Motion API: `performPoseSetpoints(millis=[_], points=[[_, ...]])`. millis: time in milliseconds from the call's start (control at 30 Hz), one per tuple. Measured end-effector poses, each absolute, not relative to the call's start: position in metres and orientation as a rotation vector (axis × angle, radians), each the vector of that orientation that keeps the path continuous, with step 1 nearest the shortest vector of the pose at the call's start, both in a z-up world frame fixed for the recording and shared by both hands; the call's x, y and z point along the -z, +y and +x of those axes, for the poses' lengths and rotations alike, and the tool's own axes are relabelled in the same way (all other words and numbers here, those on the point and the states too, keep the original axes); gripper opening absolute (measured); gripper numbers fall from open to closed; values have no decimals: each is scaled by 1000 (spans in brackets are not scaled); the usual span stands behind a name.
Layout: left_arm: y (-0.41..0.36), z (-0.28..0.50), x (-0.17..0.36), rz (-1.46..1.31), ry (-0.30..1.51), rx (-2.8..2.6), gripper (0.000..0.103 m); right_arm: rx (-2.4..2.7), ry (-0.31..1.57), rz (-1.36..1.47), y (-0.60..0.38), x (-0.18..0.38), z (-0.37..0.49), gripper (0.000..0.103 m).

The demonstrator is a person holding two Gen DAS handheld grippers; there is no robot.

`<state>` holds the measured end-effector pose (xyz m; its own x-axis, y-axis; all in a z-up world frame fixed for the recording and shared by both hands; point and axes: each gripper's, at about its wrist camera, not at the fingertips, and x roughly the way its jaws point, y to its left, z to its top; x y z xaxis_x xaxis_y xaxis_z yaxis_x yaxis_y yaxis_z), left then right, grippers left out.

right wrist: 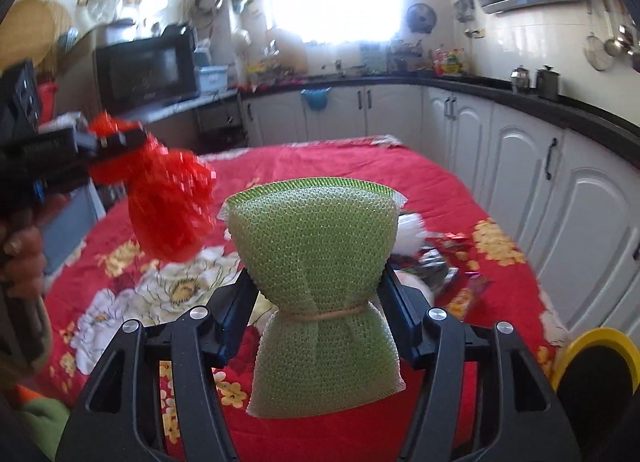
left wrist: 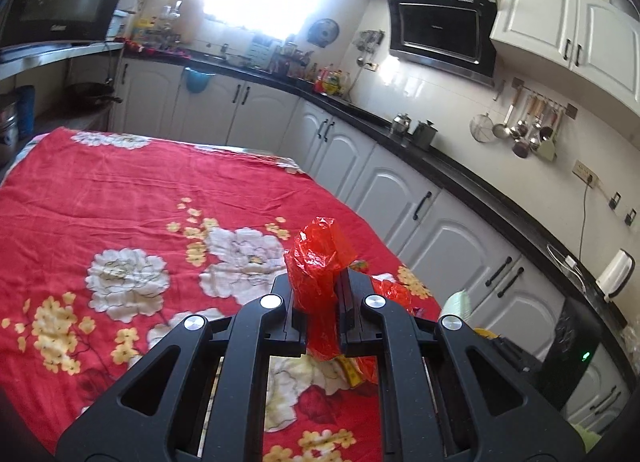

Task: Collect trash
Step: 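Carry the red bag with the left tool while the right tool carries the green bundle to the bin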

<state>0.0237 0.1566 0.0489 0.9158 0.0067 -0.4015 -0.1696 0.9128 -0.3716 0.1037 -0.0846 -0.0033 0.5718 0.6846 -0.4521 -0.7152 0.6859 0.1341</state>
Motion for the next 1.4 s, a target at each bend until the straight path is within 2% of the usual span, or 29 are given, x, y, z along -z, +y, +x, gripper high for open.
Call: performPoseSetpoints(millis=[267,633,1400], points=[[112,47,-54,-360,422,6,5,-697,461,7,-147,-14,112,57],[37,85,-51,-305,438,139,5,-489,423,86,-234,-9,130,58],[-114,149,-1,-168,536,312,5,-217,471,248,-368,41,165,60]])
